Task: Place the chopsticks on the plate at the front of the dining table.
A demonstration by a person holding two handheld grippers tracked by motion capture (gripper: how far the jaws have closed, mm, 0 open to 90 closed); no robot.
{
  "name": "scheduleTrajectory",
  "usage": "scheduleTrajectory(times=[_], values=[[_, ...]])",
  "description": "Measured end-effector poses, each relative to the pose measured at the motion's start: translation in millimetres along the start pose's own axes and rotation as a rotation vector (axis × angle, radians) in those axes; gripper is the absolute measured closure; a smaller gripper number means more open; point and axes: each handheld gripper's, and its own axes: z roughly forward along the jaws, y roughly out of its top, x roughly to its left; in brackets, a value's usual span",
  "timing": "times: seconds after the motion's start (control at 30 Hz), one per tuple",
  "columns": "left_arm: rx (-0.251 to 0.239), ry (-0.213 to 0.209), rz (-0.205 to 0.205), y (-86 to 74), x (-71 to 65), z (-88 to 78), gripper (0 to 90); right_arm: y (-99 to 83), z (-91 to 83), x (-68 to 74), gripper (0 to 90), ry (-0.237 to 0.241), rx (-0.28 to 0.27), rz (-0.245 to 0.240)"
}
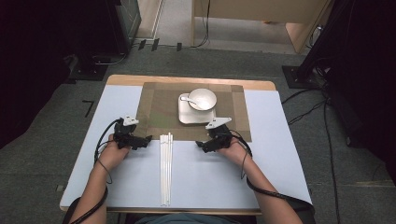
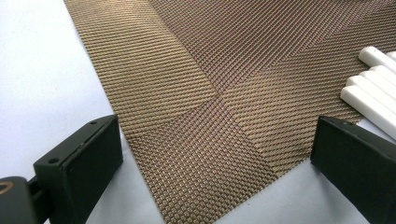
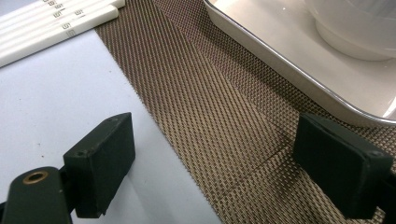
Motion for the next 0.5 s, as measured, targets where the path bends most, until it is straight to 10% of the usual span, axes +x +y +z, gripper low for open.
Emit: scheduleTrajectory(times=[0.5], values=[[0.0, 0.016, -0.016, -0.5, -2.4, -0.4, 1.6, -0.5, 0.1, 0.4, 12.6, -0.003, -0.004, -0.001]])
